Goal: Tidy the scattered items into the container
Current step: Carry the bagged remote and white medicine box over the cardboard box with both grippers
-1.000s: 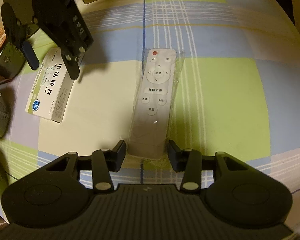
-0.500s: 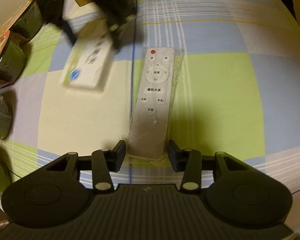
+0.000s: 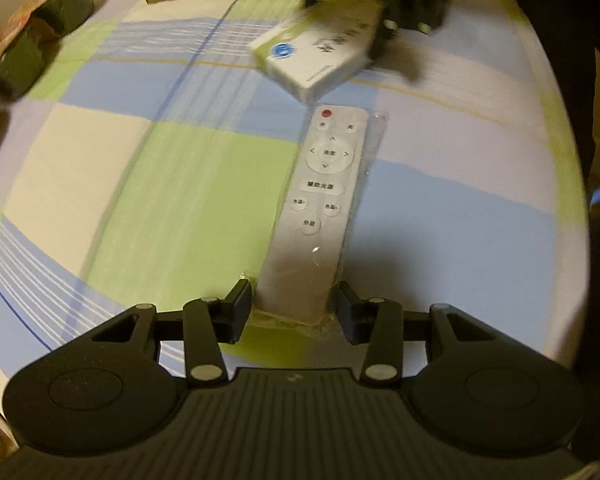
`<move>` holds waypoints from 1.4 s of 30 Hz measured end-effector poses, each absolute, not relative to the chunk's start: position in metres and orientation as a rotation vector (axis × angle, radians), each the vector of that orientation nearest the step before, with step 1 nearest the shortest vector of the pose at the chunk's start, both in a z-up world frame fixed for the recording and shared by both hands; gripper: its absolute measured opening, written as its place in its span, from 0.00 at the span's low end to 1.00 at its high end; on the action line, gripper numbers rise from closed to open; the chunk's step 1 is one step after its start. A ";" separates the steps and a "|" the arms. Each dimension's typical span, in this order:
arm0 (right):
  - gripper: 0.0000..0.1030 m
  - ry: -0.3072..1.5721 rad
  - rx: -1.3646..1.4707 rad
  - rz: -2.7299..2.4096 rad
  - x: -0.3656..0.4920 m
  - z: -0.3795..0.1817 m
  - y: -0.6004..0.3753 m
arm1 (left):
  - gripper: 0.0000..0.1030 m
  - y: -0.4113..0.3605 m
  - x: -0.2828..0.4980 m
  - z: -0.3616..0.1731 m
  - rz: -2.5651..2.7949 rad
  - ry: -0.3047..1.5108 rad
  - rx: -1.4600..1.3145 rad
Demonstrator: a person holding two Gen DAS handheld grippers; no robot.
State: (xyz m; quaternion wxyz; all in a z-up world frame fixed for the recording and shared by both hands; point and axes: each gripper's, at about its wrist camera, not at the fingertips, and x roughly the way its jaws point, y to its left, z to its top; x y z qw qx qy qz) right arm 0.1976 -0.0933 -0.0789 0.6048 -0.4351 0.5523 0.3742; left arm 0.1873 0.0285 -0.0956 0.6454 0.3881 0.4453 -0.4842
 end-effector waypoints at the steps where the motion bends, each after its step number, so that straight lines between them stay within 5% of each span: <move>1: 0.71 1.292 -0.964 0.853 0.189 -0.077 -0.099 | 0.40 0.026 0.179 -0.095 -1.085 1.028 0.864; 11: 0.71 1.308 -0.584 0.736 0.118 -0.063 -0.149 | 0.79 0.021 0.123 -0.084 -0.976 1.010 0.774; 19: 0.71 1.243 -0.525 0.724 0.094 -0.063 -0.148 | 0.81 0.003 0.110 -0.082 -1.045 0.887 0.942; 22: 0.84 1.209 -0.516 0.732 0.096 -0.063 -0.151 | 0.81 -0.009 0.116 -0.090 -1.091 0.915 0.991; 28: 0.84 1.167 -0.516 0.748 0.097 -0.061 -0.154 | 0.77 -0.022 0.131 -0.107 -1.161 1.033 1.036; 35: 0.83 1.180 -0.441 0.749 0.102 -0.062 -0.166 | 0.41 -0.023 0.143 -0.105 -1.069 1.221 0.934; 42: 0.50 1.189 -0.328 0.698 0.093 -0.056 -0.180 | 0.36 -0.024 0.127 -0.102 -0.929 1.311 0.761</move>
